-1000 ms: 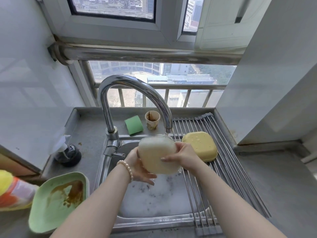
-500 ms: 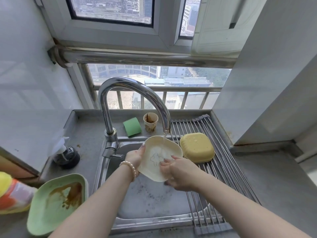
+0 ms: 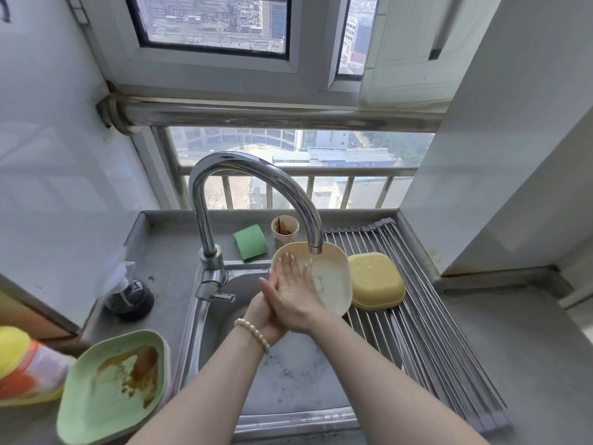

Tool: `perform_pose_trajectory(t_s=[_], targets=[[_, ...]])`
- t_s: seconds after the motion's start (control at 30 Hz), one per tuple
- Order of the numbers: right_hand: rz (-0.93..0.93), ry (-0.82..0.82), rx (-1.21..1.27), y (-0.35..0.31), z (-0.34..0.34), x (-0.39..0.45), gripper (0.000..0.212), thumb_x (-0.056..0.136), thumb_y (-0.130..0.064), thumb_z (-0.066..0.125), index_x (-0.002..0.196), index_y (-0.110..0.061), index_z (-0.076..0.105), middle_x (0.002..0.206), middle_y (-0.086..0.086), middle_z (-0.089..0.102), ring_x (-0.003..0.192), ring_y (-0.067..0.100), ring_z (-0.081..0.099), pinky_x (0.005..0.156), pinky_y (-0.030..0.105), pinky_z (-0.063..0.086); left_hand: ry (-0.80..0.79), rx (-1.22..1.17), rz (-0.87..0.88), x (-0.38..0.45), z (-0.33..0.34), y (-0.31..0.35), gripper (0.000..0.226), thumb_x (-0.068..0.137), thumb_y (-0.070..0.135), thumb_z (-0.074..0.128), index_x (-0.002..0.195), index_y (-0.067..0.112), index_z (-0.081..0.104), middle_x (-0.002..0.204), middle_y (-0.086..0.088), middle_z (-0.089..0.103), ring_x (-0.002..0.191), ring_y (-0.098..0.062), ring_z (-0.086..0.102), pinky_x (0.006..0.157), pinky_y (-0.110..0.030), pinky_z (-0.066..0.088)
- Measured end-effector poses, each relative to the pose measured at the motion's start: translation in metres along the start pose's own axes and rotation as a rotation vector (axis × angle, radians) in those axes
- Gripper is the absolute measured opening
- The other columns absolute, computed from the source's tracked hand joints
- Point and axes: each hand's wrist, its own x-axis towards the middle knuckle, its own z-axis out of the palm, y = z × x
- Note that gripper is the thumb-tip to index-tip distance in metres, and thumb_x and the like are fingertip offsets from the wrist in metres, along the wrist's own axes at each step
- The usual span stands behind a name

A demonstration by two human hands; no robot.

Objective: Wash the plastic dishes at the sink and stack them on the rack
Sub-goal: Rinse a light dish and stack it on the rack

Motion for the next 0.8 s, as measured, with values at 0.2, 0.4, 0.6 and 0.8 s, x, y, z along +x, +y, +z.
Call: perform_pose_trajectory(t_s=[0.2,0.4,0.6,0.8], targets=[[-0.090,-0.090,0.154,-0.009,0.009,-0.003,0.073,0.098,-0.057,0.012,0.151,-0.013,-0.013,0.159,0.007,-0.015,0.145,0.012,-0.018,0.118,0.032,-0.012,0.130,-0.067,-0.005,-0.001,-0.011,-0.001,0.052,0.102,0.038,0.025,0.144,0.008,0.037,0.151,-0.006,0.035,0.143,-0.019,0.026,0.109,-0.029,0.026],[-0.224,-0.147,0.178,-0.005,0.012,-0.015,0.064,0.102,-0.045,0.024,0.154,-0.014,0.002,0.160,0.007,0.010,0.147,0.021,0.008,0.120,0.035,0.009,0.142,0.223,-0.043,0.009,-0.016,0.019,0.063,0.094,0.058,0.040,0.130,0.009,0.054,0.124,-0.013,0.062,0.111,-0.027,0.058,0.096,-0.040,0.042],[-0.283,-0.091,0.236,0.012,0.017,-0.029,0.037,0.102,-0.033,0.039,0.126,-0.011,0.057,0.136,0.010,0.054,0.129,0.027,0.044,0.105,0.037,0.033,0.319,0.371,-0.086,0.013,-0.024,0.022,0.080,0.077,0.070,0.056,0.116,0.000,0.061,0.107,-0.021,0.070,0.099,-0.037,0.067,0.090,-0.047,0.052],[-0.429,0.226,0.060,0.039,0.022,-0.035,0.023,0.087,-0.022,0.062,0.108,-0.021,0.070,0.109,-0.001,0.071,0.100,0.019,0.066,0.082,0.030,0.053,0.482,0.536,0.122,0.010,-0.014,0.022,0.052,0.088,0.059,0.053,0.089,0.008,0.063,0.090,-0.015,0.070,0.087,-0.034,0.069,0.083,-0.047,0.056]])
